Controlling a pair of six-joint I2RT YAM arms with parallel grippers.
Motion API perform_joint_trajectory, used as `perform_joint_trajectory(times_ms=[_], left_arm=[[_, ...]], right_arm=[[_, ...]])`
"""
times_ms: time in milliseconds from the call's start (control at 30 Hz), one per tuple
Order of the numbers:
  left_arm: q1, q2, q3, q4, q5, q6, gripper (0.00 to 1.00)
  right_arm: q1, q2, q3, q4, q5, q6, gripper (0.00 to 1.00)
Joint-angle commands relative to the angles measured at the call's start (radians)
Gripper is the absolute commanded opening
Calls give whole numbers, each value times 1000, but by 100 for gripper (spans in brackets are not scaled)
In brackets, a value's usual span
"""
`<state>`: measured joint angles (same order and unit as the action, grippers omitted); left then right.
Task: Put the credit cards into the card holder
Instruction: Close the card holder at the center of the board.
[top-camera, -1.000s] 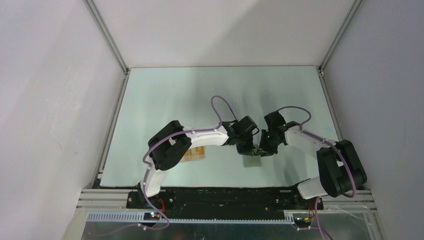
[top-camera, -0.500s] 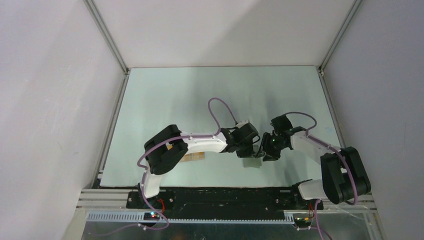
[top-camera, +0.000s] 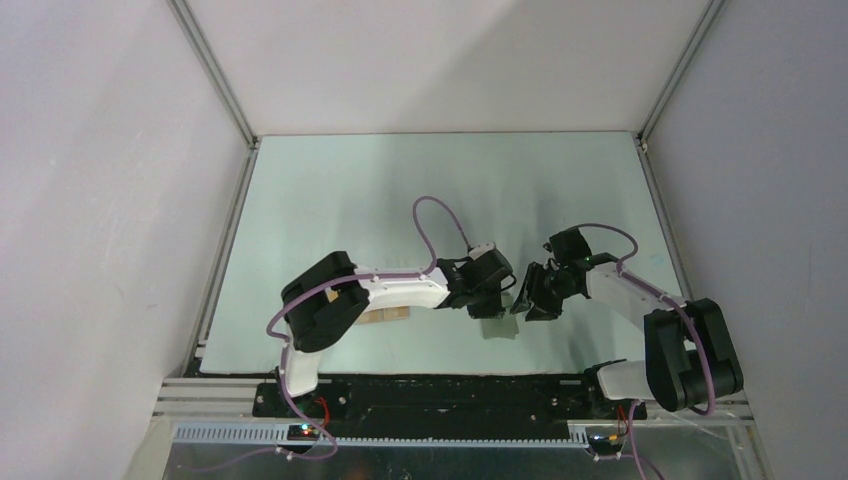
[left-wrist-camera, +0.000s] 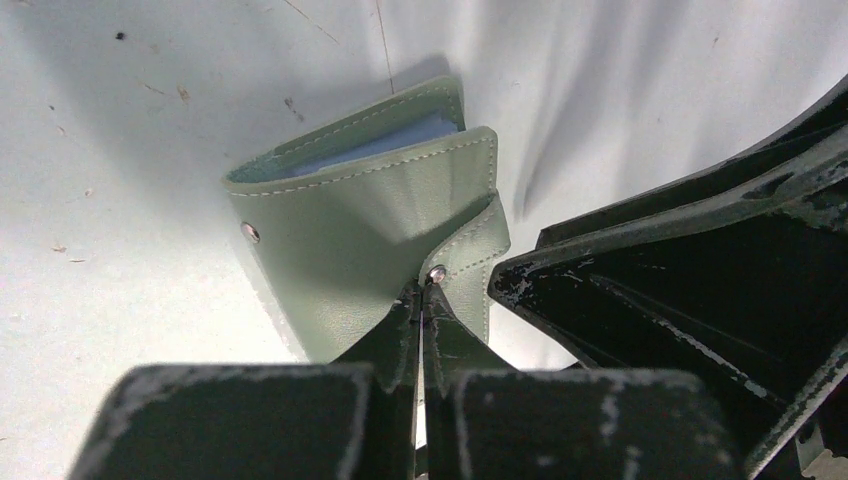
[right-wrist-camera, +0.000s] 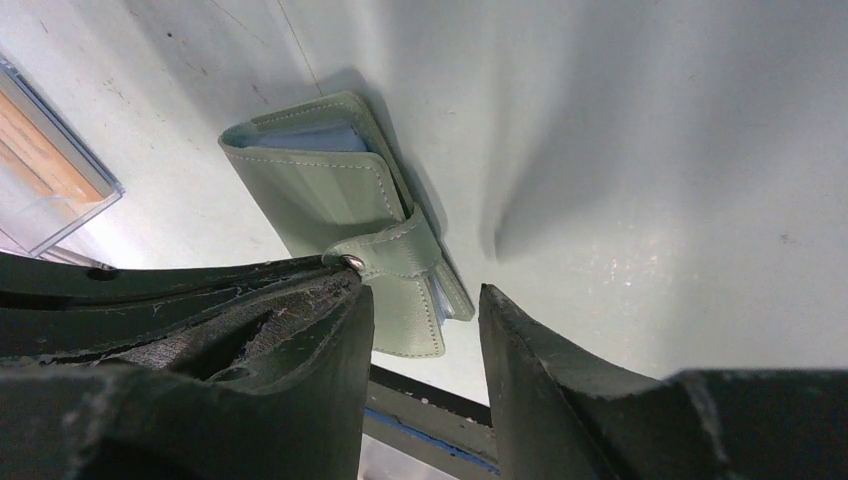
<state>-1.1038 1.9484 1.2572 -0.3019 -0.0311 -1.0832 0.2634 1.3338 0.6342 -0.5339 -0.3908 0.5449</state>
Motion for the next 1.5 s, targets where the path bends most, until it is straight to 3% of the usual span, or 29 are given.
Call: perform_joint_trajectory(times_ms=[0,367,667,833,1067,1133,1267,1467], left_arm=[[-10,46,-5,-142,-16,67,0],[-3,49,-46,-144,-12,28,0],[-6,50,-48,-144,-6,30,0],[-8,48,-43,-144,-6,36,0],[-3,14,-15,-139,-16,71,0],[7,-22,-4,-132,-19,93,7],[39,-126,1,-130,-44,123,38],[83,-238,-16,-130,-49,141,49]], right_arm=[[-4,10,-3,13,-22,-26,48],[40,67,-8,48,-13,-4,49],[85,132,-7,65,89,20,38],[131,181,-4,34,181,36,26],[187,205,3,45,167,44,25],[174,156,12,40,135,41,26],[157,102,47,8,106,33,28],[156,83,73,-17,66,30,29]])
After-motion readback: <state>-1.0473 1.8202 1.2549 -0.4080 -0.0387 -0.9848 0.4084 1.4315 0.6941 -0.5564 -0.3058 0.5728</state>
